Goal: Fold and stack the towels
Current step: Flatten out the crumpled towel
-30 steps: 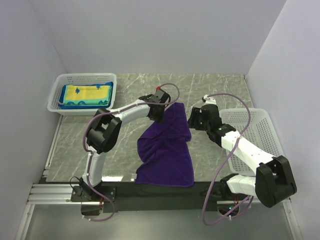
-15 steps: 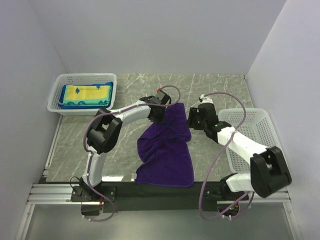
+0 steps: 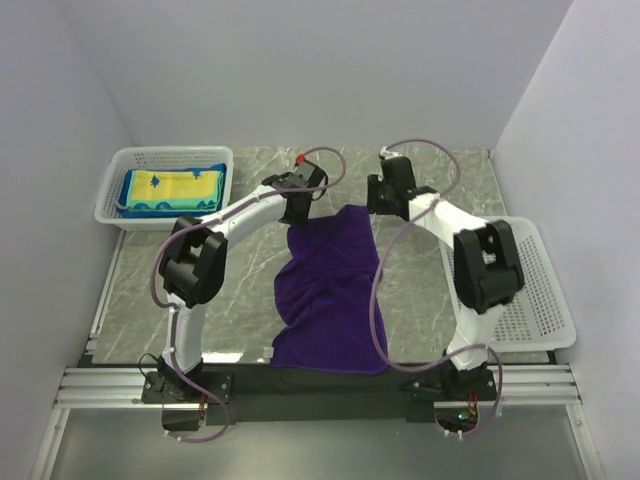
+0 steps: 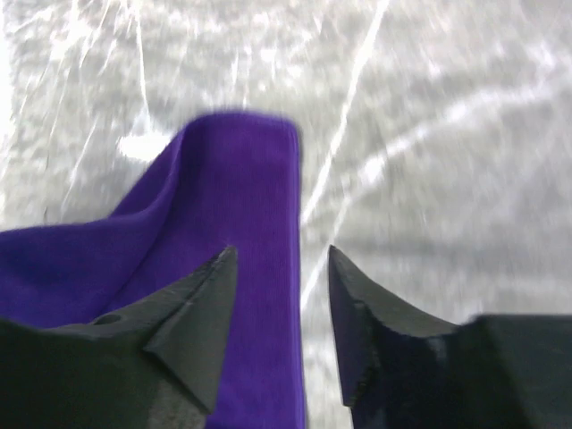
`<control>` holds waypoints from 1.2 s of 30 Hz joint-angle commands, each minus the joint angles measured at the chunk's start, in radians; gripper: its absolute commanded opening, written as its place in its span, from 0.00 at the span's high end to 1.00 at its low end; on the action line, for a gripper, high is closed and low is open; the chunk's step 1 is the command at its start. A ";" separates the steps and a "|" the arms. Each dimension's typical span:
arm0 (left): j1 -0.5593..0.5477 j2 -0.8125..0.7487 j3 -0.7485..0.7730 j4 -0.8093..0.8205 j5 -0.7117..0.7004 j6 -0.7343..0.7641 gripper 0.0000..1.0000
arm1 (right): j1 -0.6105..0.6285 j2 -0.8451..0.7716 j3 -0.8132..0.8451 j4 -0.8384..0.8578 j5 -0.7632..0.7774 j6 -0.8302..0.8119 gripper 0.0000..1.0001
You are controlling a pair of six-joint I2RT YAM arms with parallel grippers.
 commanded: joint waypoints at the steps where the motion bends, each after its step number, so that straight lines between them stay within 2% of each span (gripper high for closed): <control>1: 0.032 -0.070 0.045 -0.010 -0.071 0.014 0.99 | -0.007 0.120 0.160 -0.099 -0.004 -0.082 0.49; 6: 0.058 -0.038 0.090 -0.021 -0.149 0.018 0.99 | -0.005 0.248 0.321 -0.199 0.008 -0.117 0.53; 18: 0.087 -0.007 0.099 -0.001 -0.128 0.020 0.99 | -0.005 0.466 0.631 -0.430 -0.024 -0.148 0.52; 30: 0.089 0.007 0.090 0.007 -0.111 0.017 0.99 | -0.004 0.619 0.844 -0.595 -0.077 -0.171 0.52; 36: 0.089 0.011 0.088 0.008 -0.106 0.017 0.99 | 0.008 0.670 0.891 -0.659 -0.084 -0.185 0.52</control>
